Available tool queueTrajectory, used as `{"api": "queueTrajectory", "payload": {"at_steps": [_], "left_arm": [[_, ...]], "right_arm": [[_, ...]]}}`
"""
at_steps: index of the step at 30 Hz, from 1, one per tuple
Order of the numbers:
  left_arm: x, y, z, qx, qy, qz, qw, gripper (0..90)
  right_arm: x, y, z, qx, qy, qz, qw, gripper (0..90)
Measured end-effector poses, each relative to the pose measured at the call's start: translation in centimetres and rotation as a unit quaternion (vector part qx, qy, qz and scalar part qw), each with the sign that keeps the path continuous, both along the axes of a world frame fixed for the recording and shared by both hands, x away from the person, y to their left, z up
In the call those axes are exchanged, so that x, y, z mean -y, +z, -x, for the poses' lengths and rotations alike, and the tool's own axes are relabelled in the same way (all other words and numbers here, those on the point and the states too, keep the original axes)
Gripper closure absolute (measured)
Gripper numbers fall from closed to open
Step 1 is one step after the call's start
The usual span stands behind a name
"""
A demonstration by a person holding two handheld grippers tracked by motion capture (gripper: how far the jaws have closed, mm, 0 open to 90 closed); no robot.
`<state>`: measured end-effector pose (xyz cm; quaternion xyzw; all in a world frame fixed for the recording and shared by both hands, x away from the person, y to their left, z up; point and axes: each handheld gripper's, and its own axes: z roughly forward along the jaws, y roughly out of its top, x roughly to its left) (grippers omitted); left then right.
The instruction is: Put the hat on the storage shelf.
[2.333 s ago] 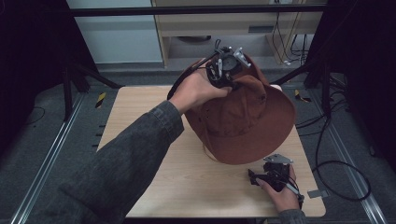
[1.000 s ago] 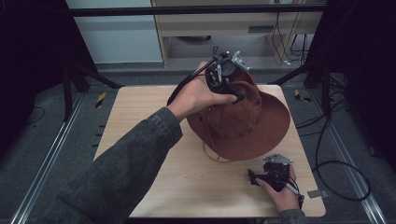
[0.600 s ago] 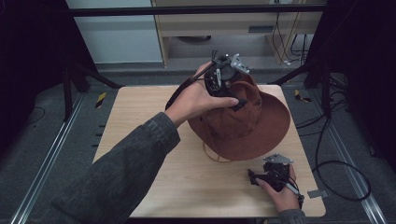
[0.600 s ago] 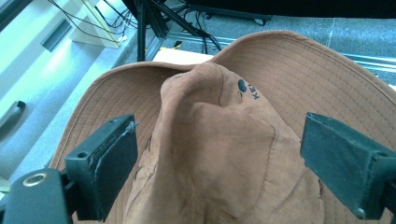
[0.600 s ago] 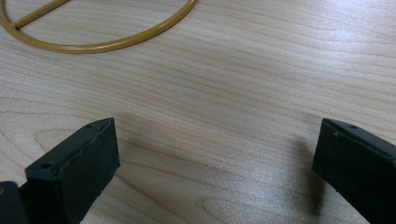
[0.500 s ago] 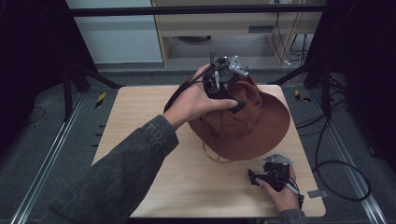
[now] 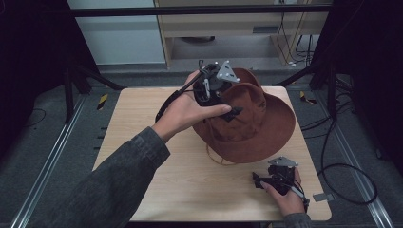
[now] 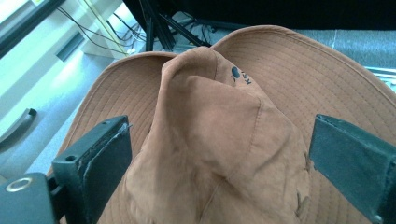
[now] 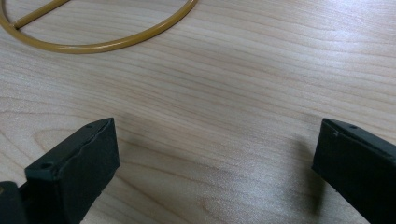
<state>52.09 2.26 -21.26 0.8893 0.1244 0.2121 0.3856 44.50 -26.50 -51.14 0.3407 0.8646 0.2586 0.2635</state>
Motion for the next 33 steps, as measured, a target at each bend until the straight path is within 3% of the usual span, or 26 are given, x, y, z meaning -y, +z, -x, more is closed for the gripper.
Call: {"api": "queueTrajectory", "payload": {"at_steps": [11,19,30,33], "left_arm": [[-2.7,0.1,0.6,0.009,0.019,0.009,0.9997,4.7],[-3.9,-0.6,1.1,0.003,0.024,0.005,0.9997,4.6],[-6.6,-0.7,2.4,0.007,0.036,0.027,0.9990,4.3],[-8.0,-0.6,3.1,0.017,0.051,0.029,0.9981,4.8]], "right_arm": [[0.0,0.0,0.0,0.001,-0.002,0.003,1.0000,0.5],[0.0,0.0,0.0,0.001,-0.002,0.003,1.0000,0.5],[0.0,0.0,0.0,0.001,-0.002,0.003,1.0000,0.5],[0.0,0.0,0.0,0.002,-0.002,0.003,1.0000,0.5]]}}
